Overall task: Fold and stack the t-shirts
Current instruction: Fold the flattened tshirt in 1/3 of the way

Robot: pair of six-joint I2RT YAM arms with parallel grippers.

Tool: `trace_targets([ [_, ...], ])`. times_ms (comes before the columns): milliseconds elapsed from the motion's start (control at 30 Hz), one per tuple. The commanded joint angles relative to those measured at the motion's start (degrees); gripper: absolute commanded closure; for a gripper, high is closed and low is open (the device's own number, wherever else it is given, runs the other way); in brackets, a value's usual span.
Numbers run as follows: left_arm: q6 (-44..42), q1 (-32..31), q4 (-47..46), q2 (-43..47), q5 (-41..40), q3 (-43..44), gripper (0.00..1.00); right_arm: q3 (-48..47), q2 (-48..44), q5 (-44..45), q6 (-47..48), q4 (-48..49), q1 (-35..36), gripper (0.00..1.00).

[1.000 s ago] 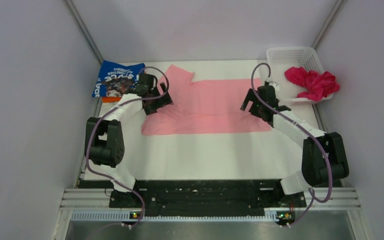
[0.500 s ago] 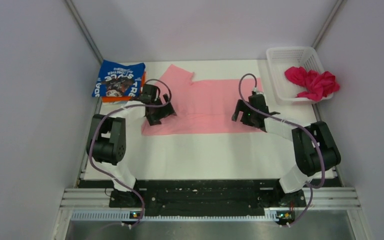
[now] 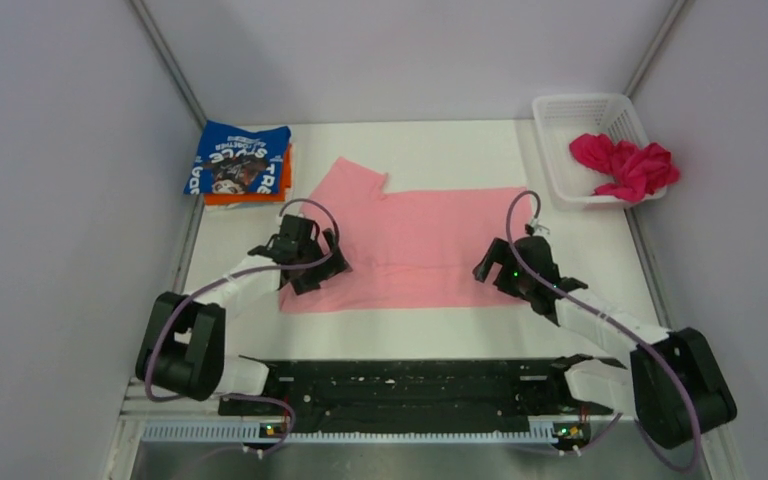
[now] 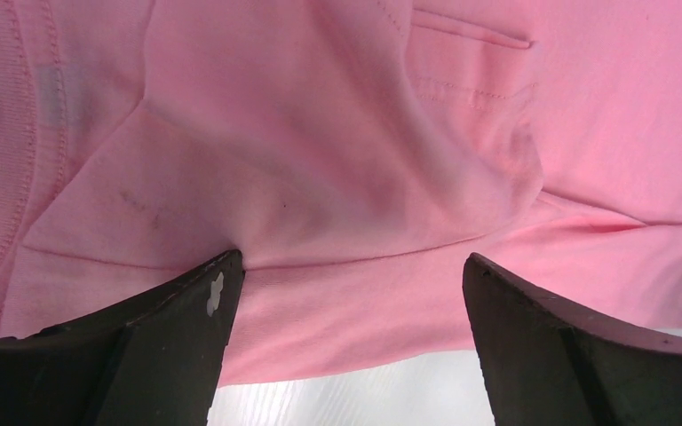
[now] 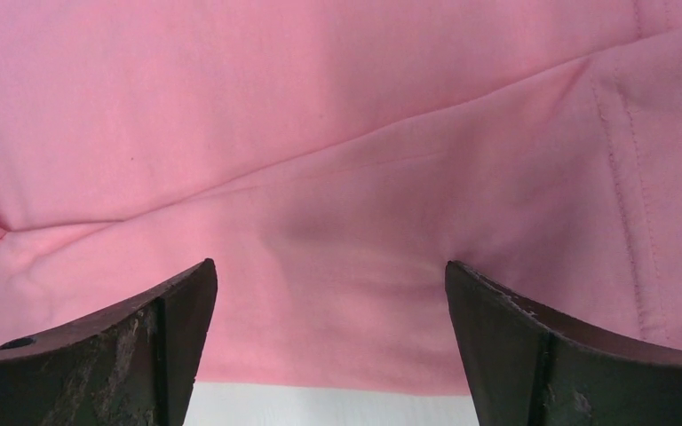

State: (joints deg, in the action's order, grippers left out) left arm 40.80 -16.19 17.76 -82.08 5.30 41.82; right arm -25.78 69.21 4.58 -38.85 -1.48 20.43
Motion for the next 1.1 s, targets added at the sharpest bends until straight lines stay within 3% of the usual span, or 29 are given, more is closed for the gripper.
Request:
trace_targets([
  [0,4.89,-2.38,9.67,4.74,-2.07,-9.08,0.01,7.58,-7.39,-3.03,-6.18,-16.62,2.54,0.01],
  [133,8.91,-5.84,14.04,11.41,-5.72,-11.42,0.01,9.04,-13.62,-3.54,-9.21,-22.98,4.24,0.01],
  [367,11.29,-6.3,20.37,19.09,-7.76,-12.66,0.01,10.05,-22.31,-2.68,-12.67,-28.12,4.4,0.01],
  [667,12.05,-6.6,22.31,21.95,-6.83,-14.51,0.01,9.6,-23.38,-3.42,-12.42,-29.35,4.37,0.01],
  [1067,10.1,-6.75,21.81,24.2,-7.28,-8.87,0.01,4.54,-28.96,-0.78,-7.46,-28.89,4.36,0.01],
])
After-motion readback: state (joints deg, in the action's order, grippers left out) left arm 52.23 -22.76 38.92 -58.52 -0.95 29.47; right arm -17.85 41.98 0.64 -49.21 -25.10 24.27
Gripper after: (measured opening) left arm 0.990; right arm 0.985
